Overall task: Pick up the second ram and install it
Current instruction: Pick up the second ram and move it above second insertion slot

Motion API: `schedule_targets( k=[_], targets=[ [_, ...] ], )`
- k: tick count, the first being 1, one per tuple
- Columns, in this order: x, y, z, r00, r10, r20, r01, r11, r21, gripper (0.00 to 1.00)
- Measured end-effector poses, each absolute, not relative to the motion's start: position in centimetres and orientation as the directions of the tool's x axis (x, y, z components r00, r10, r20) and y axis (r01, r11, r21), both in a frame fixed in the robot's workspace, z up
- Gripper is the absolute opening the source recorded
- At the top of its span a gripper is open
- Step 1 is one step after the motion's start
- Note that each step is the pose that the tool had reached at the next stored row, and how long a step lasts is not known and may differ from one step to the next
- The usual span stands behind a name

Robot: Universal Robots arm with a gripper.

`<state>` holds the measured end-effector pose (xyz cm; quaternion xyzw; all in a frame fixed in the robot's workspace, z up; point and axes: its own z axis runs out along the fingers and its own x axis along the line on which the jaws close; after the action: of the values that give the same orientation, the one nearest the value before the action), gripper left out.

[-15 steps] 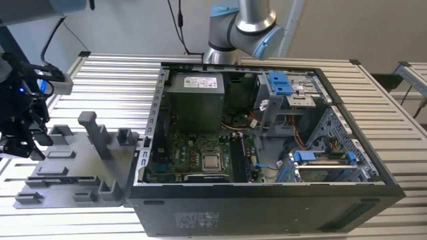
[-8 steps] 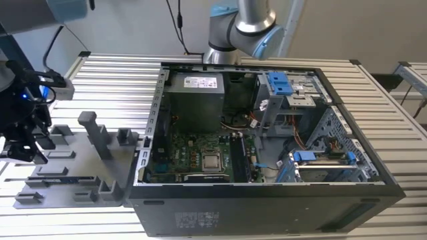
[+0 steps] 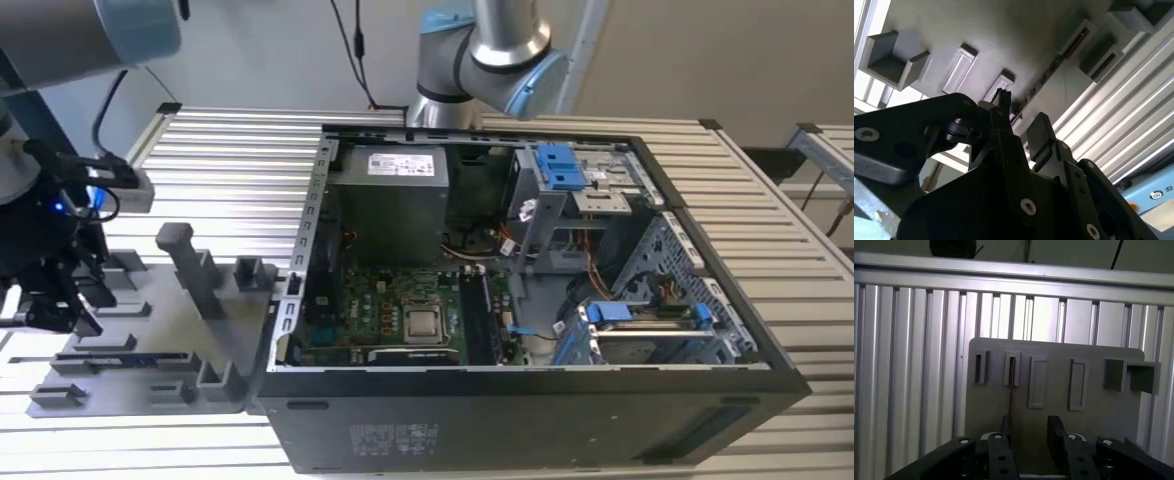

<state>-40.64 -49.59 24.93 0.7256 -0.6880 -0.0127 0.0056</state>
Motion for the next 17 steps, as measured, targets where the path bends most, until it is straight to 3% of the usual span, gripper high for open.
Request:
schedule_targets(
  k=[17],
  targets=[
    [-40.5, -50.4, 22.4, 0.064, -0.998, -0.011, -0.998, -0.064, 0.026, 0.42]
  ],
)
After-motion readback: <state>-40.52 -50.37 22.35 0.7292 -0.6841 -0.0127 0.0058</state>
